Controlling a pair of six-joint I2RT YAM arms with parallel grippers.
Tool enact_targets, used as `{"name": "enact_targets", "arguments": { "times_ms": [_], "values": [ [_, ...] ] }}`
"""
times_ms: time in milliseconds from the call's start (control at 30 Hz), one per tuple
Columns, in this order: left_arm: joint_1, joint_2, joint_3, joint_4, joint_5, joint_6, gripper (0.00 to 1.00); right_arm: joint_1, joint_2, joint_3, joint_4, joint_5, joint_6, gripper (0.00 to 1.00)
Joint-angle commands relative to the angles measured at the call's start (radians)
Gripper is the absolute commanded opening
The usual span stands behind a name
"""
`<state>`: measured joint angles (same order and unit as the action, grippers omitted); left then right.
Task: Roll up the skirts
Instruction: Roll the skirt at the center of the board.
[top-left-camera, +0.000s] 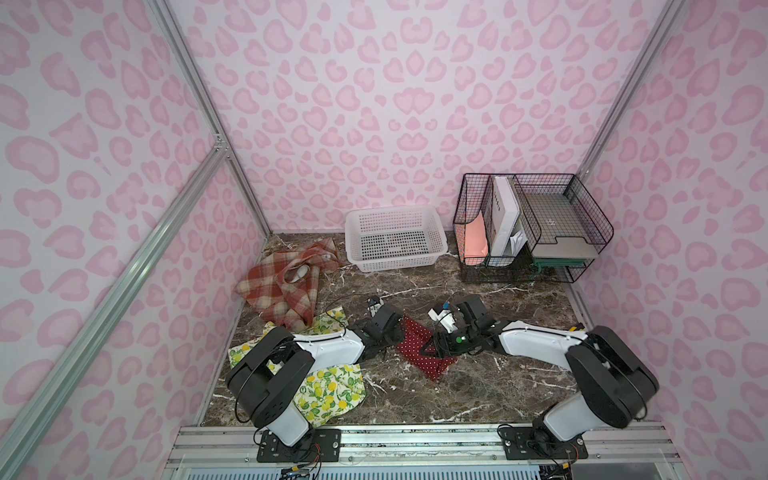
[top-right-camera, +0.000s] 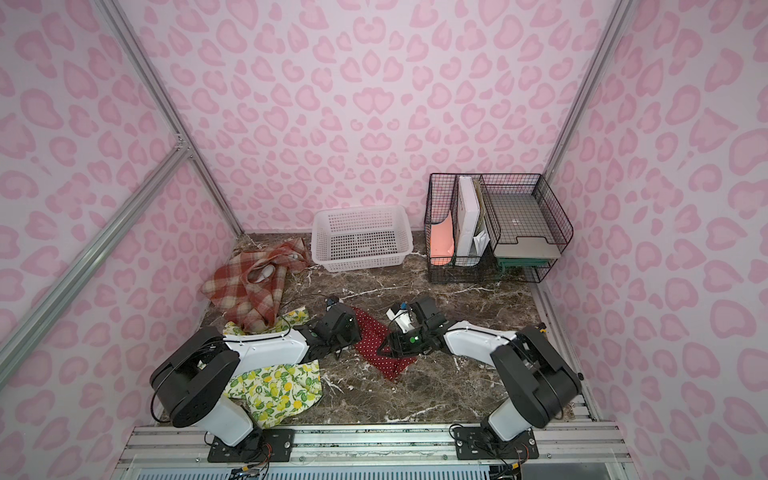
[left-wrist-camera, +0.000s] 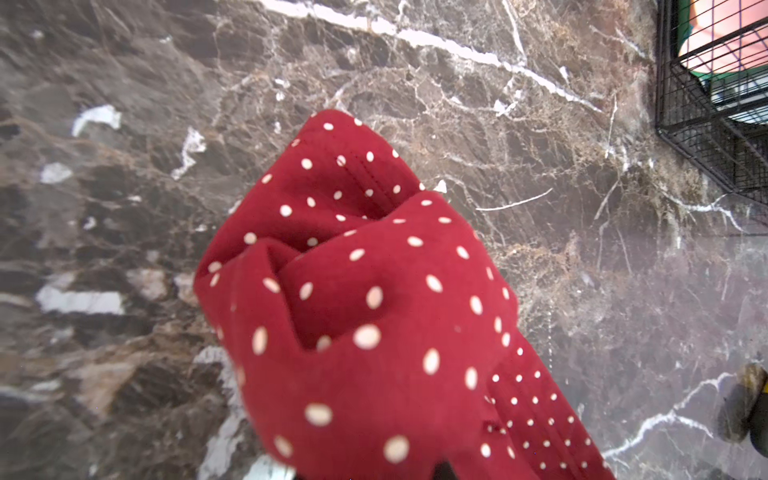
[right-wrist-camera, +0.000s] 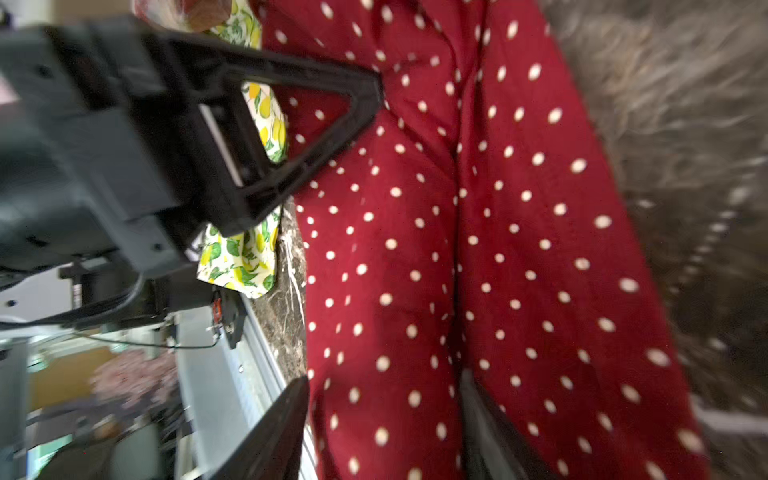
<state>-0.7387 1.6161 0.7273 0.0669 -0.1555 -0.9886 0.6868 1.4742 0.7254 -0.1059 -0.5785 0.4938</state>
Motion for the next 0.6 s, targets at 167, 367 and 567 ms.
{"name": "enact_targets", "arguments": {
  "times_ms": [167,367,567],
  "values": [
    [-0.002,0.004,-0.003,-0.202,-0.022,0.05,0.0,0.267,-0.143,0.142,-0.375,0.676,-0.028,0.64],
    [-0.009,0.018,0.009,-0.202,-0.027,0.048,0.0,0.408,-0.099,0.199,-0.364,0.822,-0.059,0.58],
    [-0.009,0.022,0.012,-0.208,-0.025,0.047,0.0,0.472,-0.06,0.143,-0.215,0.769,-0.124,0.58]
  ]
}}
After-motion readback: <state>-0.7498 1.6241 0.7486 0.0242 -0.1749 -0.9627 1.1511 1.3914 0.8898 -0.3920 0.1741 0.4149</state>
